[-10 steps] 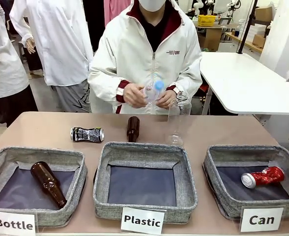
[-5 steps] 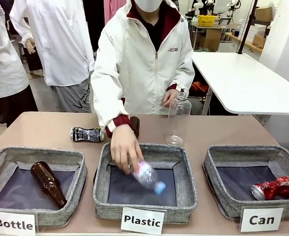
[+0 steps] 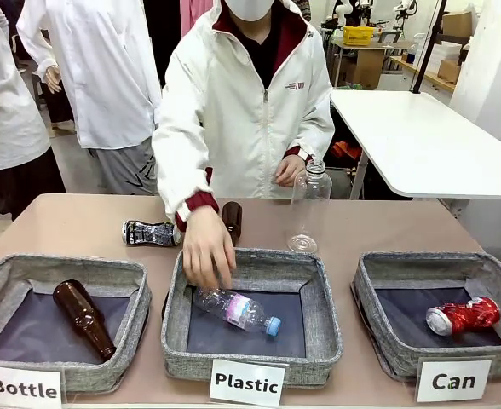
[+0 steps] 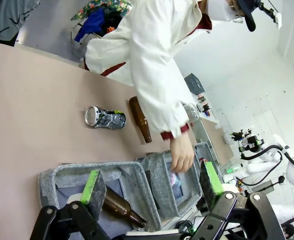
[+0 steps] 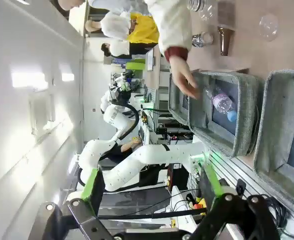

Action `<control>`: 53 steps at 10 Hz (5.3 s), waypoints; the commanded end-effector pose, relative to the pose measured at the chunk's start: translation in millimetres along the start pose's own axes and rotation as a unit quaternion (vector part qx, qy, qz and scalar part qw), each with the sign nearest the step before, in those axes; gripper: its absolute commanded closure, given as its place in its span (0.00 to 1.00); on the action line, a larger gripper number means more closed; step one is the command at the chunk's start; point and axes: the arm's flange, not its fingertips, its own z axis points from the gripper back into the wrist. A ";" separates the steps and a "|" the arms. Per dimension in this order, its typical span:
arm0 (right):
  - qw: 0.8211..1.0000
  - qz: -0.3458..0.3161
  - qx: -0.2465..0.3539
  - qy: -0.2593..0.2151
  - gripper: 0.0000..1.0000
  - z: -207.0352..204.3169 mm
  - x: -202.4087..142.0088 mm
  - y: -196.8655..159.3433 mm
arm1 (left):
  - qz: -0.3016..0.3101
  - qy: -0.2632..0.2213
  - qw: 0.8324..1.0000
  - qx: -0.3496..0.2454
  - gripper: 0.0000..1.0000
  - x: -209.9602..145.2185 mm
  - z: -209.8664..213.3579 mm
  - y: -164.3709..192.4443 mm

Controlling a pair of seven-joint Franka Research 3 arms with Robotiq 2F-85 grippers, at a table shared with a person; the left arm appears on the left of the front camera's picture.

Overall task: Sort the can waste into the basket.
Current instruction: Pick up the can waste from the table and place it in the right Fabric basket.

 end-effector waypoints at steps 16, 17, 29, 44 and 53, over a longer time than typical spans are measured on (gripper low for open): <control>0.999 0.025 -0.015 0.036 0.00 8.1 -0.3 0.5 | -0.250 0.171 0.947 0.104 0.01 2.2 -171.0 -94.2; 0.999 0.025 -0.015 0.036 0.00 8.1 -0.3 0.5 | -0.289 0.154 0.934 0.141 0.01 -6.2 -196.3 -97.9; 0.999 0.025 -0.015 0.036 0.00 8.1 -0.3 0.5 | -0.304 0.281 0.908 0.066 0.01 61.1 -279.8 -88.9; 0.999 0.025 -0.015 0.036 0.00 8.1 -0.3 0.5 | -0.173 0.068 0.980 0.076 0.01 95.3 81.1 25.0; 0.999 0.025 -0.015 0.036 0.00 8.1 -0.3 0.5 | -0.221 0.205 0.937 0.176 0.01 86.0 -59.4 -37.3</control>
